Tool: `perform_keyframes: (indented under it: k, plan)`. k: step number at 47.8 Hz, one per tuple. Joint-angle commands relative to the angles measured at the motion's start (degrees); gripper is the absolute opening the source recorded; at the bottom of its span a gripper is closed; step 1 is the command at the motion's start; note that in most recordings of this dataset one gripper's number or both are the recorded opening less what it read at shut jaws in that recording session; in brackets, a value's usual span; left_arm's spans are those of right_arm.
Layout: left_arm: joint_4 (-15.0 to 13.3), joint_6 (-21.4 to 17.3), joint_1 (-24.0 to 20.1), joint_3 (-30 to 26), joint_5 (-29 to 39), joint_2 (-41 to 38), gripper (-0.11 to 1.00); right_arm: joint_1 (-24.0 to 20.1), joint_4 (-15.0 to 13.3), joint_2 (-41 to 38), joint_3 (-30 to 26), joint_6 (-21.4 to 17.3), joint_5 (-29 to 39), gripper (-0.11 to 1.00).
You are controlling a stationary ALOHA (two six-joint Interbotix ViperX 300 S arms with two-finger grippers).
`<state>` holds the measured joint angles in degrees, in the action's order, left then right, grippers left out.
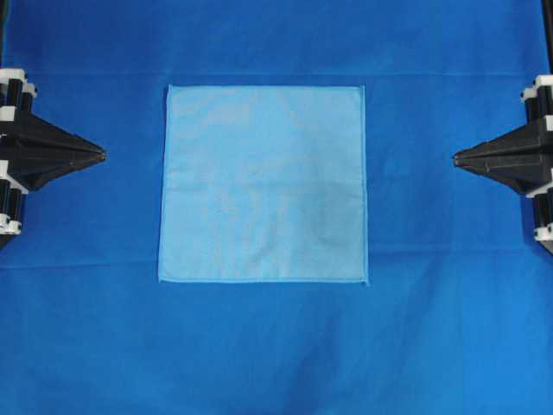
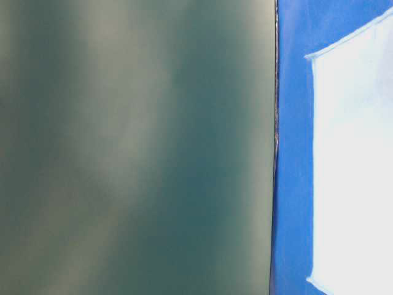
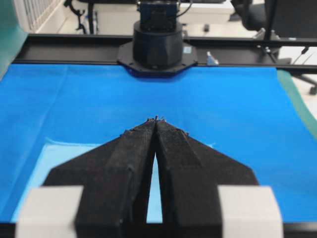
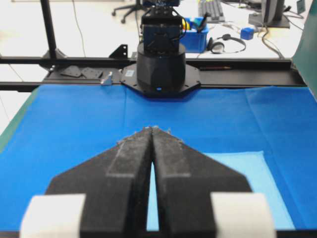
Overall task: Fold the light blue towel.
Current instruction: 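Move both grippers to the towel's top corners and grasp them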
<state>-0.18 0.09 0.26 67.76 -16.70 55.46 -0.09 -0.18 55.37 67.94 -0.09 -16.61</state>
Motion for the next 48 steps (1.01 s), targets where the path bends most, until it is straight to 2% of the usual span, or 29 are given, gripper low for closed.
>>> perform_keyframes:
  k: [1,6,15,23,31,35,42,45,48]
  plan:
    - [-1.3,0.8,-0.6,-1.2,2.2,-1.1,0.0,0.4,0.1,-0.8,-1.8,0.2,-0.4,0.0]
    - [-1.2,-0.2,-1.8,-1.1,4.4,-1.2,0.0,3.3,0.2,-2.7,-3.3,-0.4,2.5,0.0]
    - [-1.2,-1.1,-6.3,-0.8,5.4,-4.1,0.0,11.7,0.3,-9.7,-6.9,-0.4,10.4,0.0]
    - [-1.2,-3.3,-12.0,-0.9,5.2,-10.9,0.0,17.9,0.2,-18.4,-9.2,-0.4,10.8,0.0]
    - [-1.1,-3.7,-18.4,-1.4,4.1,-18.4,0.03,22.9,0.0,-27.4,-12.1,-0.4,11.7,0.01]
    - [-1.1,-4.2,-20.5,-1.5,2.5,-22.1,0.2,25.0,0.0,-32.1,-14.2,0.2,13.3,0.05]
    - [-1.1,-5.3,-22.6,-1.8,-1.2,-29.3,0.66,27.2,-1.7,-40.3,-18.0,0.4,15.9,0.48]
    - [-1.1,-5.8,-23.6,-2.4,-2.9,-33.0,0.8,27.7,-2.6,-43.3,-19.2,0.4,16.1,0.62]
    - [-1.2,-6.2,-24.5,-3.1,-4.0,-36.0,0.87,28.3,-3.3,-46.6,-20.5,0.4,16.1,0.63]
